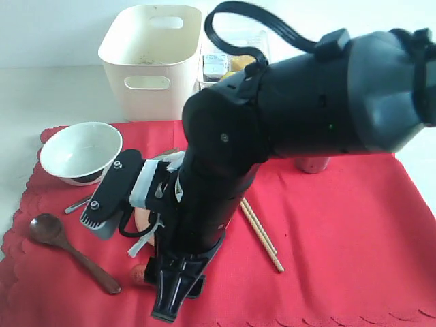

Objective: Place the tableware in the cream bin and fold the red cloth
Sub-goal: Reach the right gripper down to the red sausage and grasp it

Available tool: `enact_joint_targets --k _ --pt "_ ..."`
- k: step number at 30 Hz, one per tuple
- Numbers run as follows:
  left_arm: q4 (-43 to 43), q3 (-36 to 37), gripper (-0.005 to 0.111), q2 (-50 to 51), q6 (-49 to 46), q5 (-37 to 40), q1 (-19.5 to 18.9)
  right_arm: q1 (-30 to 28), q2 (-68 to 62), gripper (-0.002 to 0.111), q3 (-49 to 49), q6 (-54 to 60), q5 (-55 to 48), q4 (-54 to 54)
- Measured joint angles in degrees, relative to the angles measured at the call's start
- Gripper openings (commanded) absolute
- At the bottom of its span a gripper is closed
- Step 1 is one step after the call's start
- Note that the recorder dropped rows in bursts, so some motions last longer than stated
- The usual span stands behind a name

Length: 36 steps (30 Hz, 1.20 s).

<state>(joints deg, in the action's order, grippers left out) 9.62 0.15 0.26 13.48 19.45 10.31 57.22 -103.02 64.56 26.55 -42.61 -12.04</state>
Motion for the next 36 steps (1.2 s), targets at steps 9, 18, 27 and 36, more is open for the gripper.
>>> enact_joint_targets --k 9,18,27,36 --pt "0.00 0.00 0.001 0.00 0.00 0.00 0.00 0.00 -2.94 0.064 0.00 16.68 2.46 -0.84" --pt "0.00 0.00 0.001 0.00 0.00 0.00 0.00 0.00 -7.75 0.064 0.00 21.69 3.19 -0.89" --pt "0.00 0.00 0.001 0.00 0.00 0.00 0.00 0.00 -8.97 0.058 -0.09 19.26 5.04 -1.02" --pt "0.00 0.00 0.001 0.00 0.00 0.00 0.00 0.00 -8.97 0.056 -0.09 17.37 5.17 -1.11"
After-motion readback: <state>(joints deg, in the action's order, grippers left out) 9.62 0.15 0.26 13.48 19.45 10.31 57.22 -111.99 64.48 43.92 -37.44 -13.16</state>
